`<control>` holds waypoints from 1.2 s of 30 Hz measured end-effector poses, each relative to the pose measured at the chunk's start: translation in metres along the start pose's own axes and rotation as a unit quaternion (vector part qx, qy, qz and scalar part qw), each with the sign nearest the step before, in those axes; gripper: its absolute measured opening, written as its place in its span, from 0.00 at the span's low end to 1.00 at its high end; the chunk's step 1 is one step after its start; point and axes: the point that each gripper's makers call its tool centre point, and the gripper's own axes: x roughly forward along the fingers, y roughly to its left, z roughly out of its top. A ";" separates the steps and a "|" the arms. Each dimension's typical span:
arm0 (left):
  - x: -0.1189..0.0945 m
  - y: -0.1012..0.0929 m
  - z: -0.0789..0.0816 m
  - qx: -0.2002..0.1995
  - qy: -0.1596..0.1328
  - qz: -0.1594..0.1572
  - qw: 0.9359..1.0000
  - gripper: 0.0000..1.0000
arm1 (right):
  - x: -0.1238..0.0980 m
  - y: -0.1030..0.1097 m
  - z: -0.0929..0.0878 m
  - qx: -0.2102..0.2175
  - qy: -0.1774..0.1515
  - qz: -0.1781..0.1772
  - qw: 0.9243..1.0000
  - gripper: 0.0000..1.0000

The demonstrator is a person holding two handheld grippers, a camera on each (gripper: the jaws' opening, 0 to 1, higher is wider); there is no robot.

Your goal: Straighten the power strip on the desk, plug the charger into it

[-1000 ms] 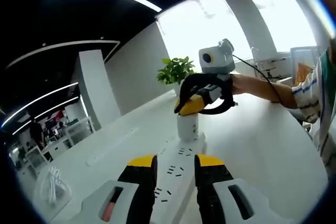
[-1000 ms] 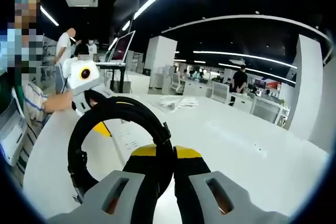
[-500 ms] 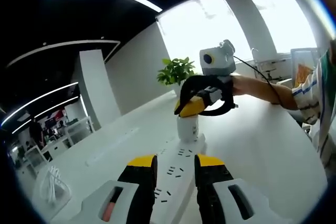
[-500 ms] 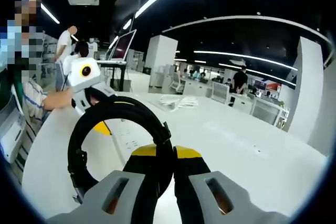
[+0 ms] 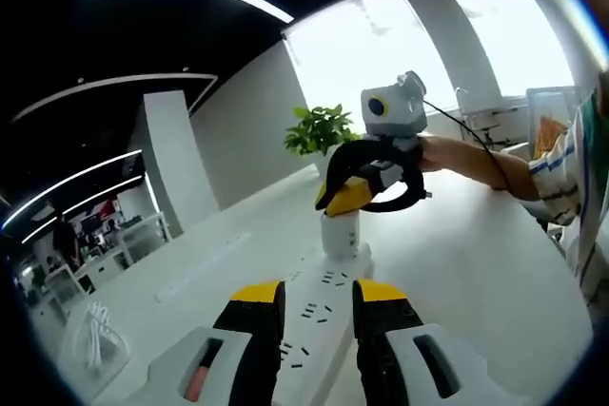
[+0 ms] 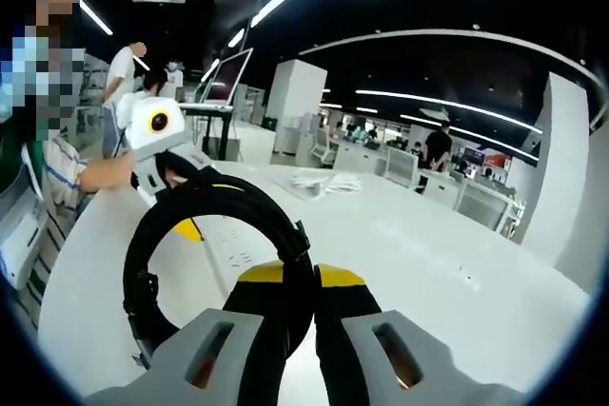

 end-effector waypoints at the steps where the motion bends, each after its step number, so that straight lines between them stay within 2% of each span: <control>1: 0.000 0.000 0.001 0.000 -0.001 0.000 1.000 0.29 | 0.001 0.002 0.001 -0.011 0.004 -0.004 1.000 0.08; 3: 0.000 0.000 0.001 -0.001 -0.002 -0.001 1.000 0.29 | 0.000 0.000 0.000 -0.007 0.002 -0.002 1.000 0.08; 5: 0.000 0.001 -0.001 -0.002 0.001 0.000 1.000 0.29 | -0.001 -0.004 -0.002 0.024 -0.009 0.006 1.000 0.07; 6: 0.000 0.001 -0.002 -0.001 0.003 0.001 1.000 0.29 | -0.002 -0.006 -0.003 0.026 -0.013 0.010 1.000 0.07; 12: 0.000 0.002 -0.002 -0.003 0.002 0.002 1.000 0.29 | -0.002 -0.003 -0.002 0.023 -0.016 0.016 0.999 0.07; 16: 0.000 0.002 0.000 -0.005 -0.001 0.002 1.000 0.29 | 0.000 0.001 0.000 -0.017 0.006 -0.001 1.000 0.07; 19: 0.002 0.002 -0.004 -0.006 0.004 0.002 1.000 0.29 | -0.002 -0.001 -0.001 0.017 -0.012 0.013 1.000 0.07; 25: 0.001 0.004 -0.006 -0.005 0.009 0.005 1.000 0.29 | -0.005 -0.005 -0.003 0.027 -0.026 0.029 0.999 0.07; 30: 0.001 0.004 0.000 -0.008 0.000 0.004 1.000 0.29 | 0.001 0.001 0.001 -0.024 0.007 0.004 1.000 0.07; 32: 0.001 0.003 -0.001 -0.006 0.002 0.003 1.000 0.29 | -0.001 -0.001 0.001 -0.011 -0.001 0.008 1.000 0.07; 34: 0.002 0.002 -0.003 -0.005 0.006 0.002 1.000 0.29 | -0.003 -0.004 -0.001 0.023 -0.015 0.018 0.999 0.07; 36: 0.002 0.002 -0.005 -0.004 0.009 0.002 1.000 0.29 | -0.004 -0.003 -0.002 0.012 -0.015 0.024 1.000 0.07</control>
